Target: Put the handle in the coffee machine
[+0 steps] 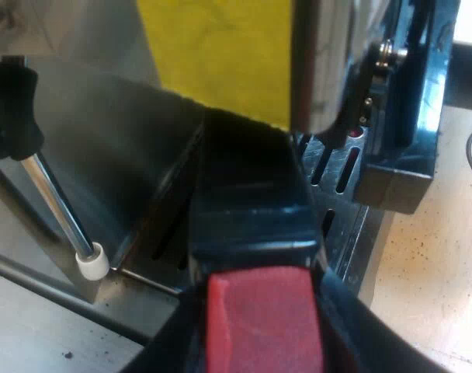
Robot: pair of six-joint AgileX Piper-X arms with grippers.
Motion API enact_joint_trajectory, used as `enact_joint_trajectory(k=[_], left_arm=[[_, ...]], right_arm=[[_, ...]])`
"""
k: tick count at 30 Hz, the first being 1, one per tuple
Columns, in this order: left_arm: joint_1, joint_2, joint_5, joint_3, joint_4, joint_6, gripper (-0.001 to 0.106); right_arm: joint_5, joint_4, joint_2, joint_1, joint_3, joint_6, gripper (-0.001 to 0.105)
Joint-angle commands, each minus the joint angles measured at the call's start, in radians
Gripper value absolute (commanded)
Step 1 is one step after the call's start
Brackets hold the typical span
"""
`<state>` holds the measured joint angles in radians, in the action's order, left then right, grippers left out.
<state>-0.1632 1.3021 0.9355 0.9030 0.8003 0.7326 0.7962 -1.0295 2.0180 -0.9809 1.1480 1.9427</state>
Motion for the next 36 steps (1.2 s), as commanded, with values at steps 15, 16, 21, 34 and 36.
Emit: enact_joint_trajectory(k=[15, 16, 21, 34, 36], left_arm=[[0.001, -0.039, 0.219, 0.022, 0.003, -0.061, 0.000], [0.001, -0.039, 0.219, 0.022, 0.003, -0.061, 0.000], [0.001, -0.039, 0.223, 0.022, 0.003, -0.061, 0.006], [0.001, -0.039, 0.223, 0.022, 0.003, -0.061, 0.055], [0.001, -0.039, 0.219, 0.022, 0.003, -0.061, 0.055]], right_arm=[[0.011, -0.097, 0.001, 0.000, 0.024, 0.052, 0.039], [0.011, -0.097, 0.001, 0.000, 0.024, 0.052, 0.039], [0.011, -0.108, 0.001, 0.000, 0.024, 0.052, 0.039], [0.022, -0.154, -0.002, 0.000, 0.024, 0.077, 0.039], [0.022, -0.173, -0.002, 0.000, 0.024, 0.077, 0.039]])
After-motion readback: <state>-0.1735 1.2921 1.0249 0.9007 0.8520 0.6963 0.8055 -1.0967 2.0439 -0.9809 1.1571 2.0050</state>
